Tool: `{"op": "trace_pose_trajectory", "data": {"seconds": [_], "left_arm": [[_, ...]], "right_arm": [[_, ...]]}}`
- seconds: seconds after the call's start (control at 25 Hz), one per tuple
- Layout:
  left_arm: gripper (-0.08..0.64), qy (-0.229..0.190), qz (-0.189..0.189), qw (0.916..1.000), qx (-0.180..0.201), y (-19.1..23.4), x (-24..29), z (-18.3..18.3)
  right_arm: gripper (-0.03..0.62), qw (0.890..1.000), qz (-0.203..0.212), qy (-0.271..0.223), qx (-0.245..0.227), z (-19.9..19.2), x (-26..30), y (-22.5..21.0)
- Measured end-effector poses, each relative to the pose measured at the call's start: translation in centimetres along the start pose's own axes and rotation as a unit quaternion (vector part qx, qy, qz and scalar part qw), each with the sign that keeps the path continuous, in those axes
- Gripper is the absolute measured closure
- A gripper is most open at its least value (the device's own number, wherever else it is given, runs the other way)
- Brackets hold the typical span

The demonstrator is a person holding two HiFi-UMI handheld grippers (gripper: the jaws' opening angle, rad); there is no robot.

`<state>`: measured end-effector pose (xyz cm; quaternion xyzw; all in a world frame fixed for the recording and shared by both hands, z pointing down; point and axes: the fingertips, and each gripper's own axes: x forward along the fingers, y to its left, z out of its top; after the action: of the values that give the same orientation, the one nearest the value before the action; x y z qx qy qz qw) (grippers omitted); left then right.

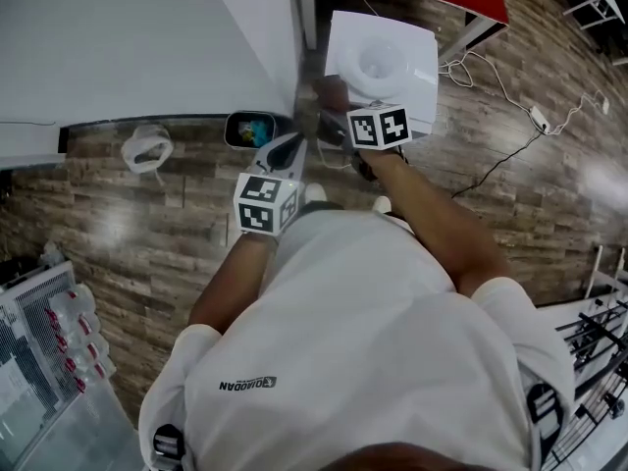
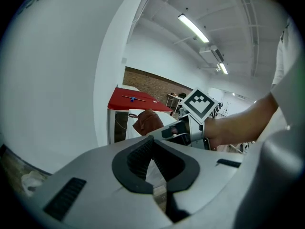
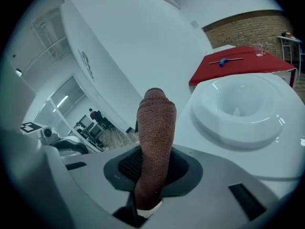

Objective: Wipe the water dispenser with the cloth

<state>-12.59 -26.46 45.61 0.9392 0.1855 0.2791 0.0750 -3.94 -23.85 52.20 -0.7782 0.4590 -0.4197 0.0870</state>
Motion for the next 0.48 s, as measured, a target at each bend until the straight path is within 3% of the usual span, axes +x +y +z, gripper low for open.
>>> {"op": "trace_pose_trajectory", "data": {"seconds": [0.48], "left_arm": [[0.56,0.003,-0.015,0.9998,0.01,-0.1,0.3,0.4]], "right_arm": [[0.507,0.998,-0.016,-0.021,0.052,-0.8,-1.8,-1.9]]}}
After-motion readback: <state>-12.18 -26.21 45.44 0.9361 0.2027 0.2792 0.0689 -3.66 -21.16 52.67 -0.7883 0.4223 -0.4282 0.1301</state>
